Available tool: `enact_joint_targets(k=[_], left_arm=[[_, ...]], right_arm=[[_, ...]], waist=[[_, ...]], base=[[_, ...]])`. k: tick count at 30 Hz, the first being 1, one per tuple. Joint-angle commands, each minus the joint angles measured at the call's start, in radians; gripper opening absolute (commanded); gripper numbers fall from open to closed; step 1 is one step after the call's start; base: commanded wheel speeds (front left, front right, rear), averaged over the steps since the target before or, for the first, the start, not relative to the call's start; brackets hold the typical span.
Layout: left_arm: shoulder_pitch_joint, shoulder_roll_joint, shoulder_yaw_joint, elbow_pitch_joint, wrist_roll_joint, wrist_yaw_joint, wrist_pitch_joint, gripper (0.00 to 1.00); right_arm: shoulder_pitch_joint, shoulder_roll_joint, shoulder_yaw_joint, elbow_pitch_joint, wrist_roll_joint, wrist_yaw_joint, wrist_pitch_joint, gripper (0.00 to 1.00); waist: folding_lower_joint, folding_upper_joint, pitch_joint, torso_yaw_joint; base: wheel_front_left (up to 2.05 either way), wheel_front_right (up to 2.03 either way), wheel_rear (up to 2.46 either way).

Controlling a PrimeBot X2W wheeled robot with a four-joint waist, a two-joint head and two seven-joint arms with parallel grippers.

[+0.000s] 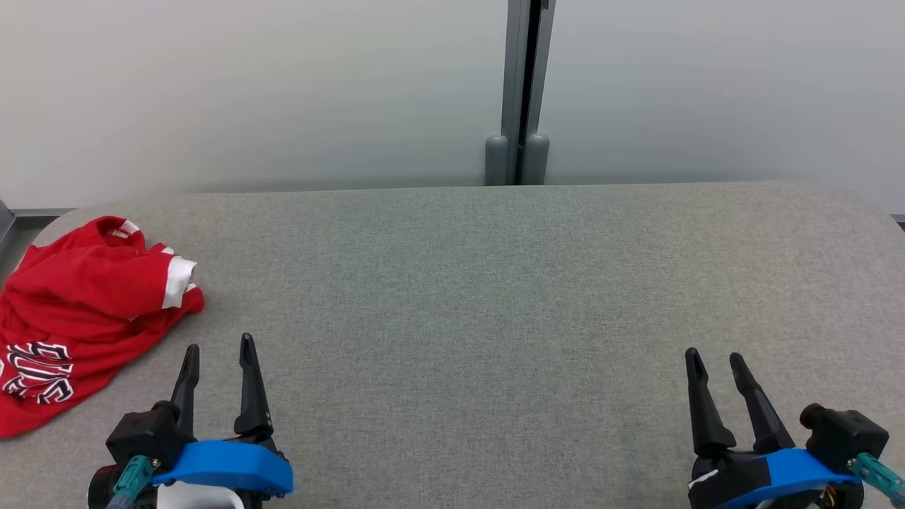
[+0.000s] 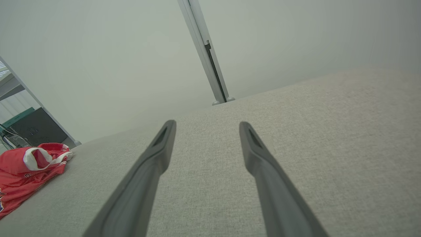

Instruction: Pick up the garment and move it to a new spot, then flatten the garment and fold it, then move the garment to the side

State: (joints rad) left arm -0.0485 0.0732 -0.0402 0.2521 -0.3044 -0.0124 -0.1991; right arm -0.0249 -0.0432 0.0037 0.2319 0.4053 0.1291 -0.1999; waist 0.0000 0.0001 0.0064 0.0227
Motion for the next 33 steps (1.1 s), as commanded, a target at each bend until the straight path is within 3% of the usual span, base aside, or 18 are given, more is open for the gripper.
enact_joint_targets(k=[1,33], left_arm=[[-0.018,0.006,0.000,-0.002,0.020,0.005,-0.010,1.00],[-0.013,0.007,-0.029,0.045,0.228,0.012,-0.068,1.00]], right_arm=[[0.007,-0.009,0.001,-0.003,-0.023,0.002,-0.008,1.00],[0.030,-0.011,0.014,0.004,-0.259,0.002,-0.067,1.00]], waist=[[0.0000,-0.0001,0.000,0.000],[0.0000,-0.0001,-0.009,0.012]], base=[[0.00,0.00,0.00],[0.00,0.00,0.00]])
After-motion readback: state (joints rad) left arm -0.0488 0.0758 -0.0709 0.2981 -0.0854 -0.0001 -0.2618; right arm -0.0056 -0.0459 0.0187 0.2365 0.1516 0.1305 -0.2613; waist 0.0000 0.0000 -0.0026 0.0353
